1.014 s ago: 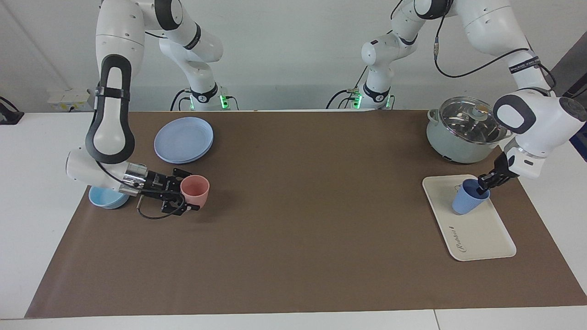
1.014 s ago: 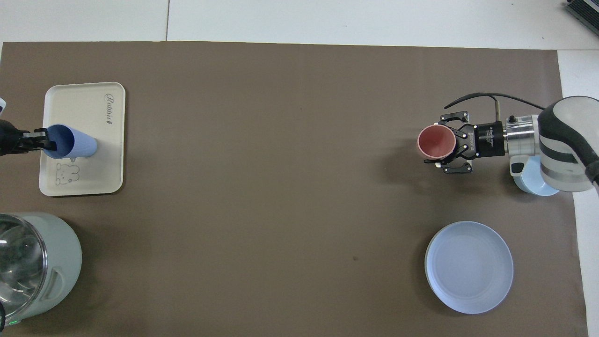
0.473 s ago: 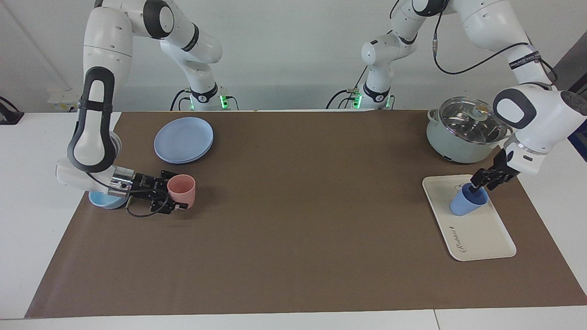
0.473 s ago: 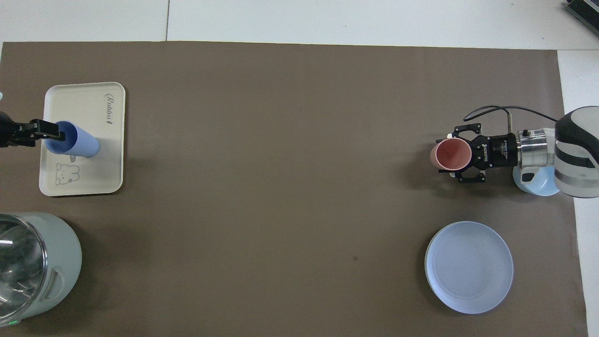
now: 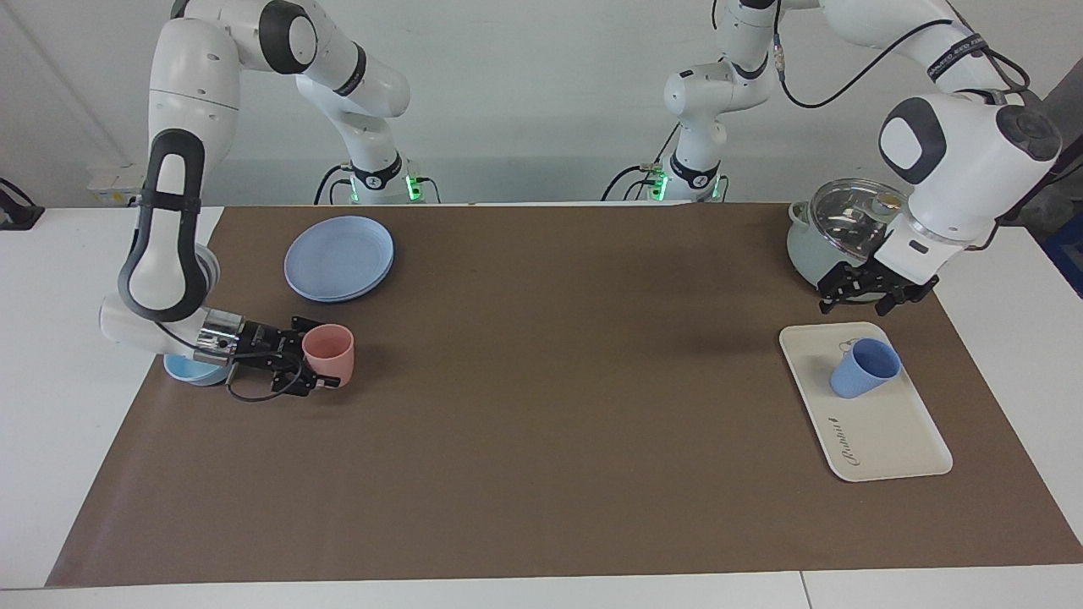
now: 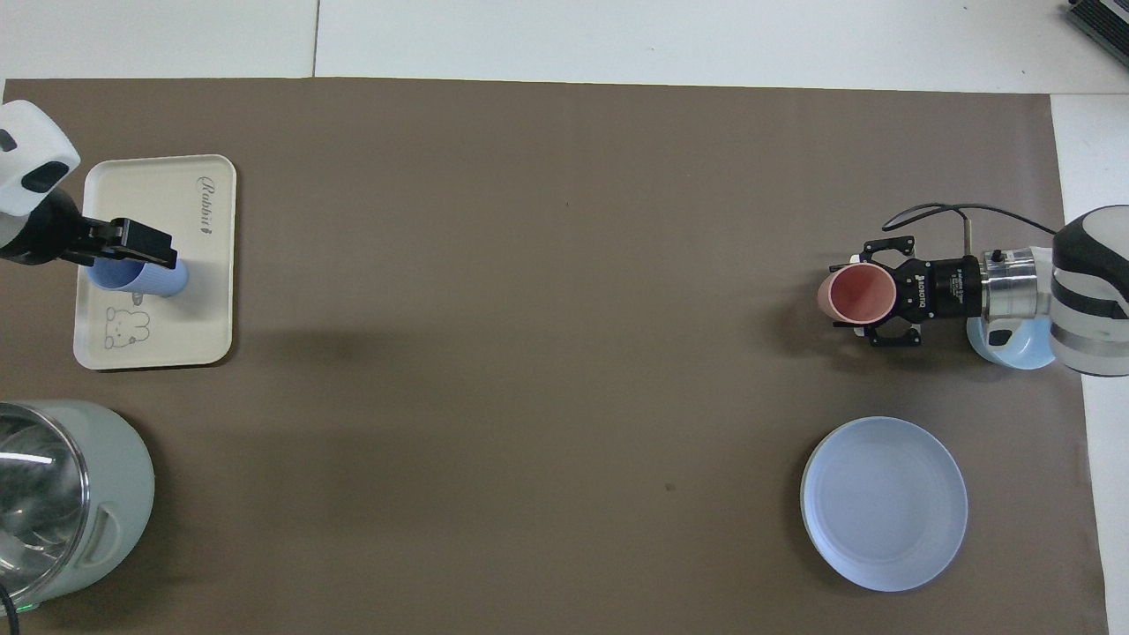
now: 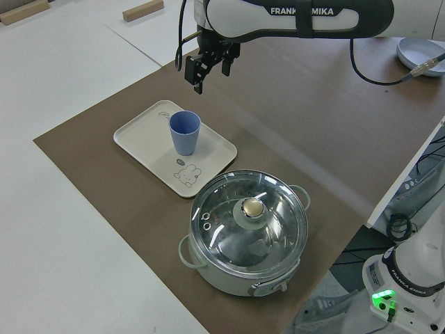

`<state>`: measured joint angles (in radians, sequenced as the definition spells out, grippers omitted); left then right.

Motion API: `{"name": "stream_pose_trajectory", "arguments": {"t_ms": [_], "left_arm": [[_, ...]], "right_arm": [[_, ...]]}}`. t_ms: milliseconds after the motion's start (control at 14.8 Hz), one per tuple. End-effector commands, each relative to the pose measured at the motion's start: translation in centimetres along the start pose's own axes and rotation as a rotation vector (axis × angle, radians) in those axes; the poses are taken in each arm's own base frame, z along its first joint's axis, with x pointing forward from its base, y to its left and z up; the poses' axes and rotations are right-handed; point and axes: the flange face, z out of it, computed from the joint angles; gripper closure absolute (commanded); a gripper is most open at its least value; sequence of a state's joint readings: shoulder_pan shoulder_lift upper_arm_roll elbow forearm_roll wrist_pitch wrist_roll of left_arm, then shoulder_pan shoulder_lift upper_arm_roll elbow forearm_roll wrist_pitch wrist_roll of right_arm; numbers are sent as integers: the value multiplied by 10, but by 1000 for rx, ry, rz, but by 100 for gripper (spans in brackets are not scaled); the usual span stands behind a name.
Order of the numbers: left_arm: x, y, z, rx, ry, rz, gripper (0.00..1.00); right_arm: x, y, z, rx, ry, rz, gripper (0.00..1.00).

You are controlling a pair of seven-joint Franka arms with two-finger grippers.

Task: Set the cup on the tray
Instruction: 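Lift the left gripper off the tray while the right gripper lowers the pink cup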

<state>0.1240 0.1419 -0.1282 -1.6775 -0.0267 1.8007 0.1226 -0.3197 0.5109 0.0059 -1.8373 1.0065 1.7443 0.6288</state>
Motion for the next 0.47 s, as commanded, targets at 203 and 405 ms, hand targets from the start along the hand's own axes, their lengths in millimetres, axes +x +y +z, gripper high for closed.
{"name": "stream_pose_trajectory", "arguments": {"t_ms": [203,405], "left_arm": [[-27,86,3,39,-52,6,0],[-33,87,-22,3,-17,-19,0]], "right_arm": [[5,3,1,-27,3,-175,14],[8,4,-1,-45,24,-179,6]]}}
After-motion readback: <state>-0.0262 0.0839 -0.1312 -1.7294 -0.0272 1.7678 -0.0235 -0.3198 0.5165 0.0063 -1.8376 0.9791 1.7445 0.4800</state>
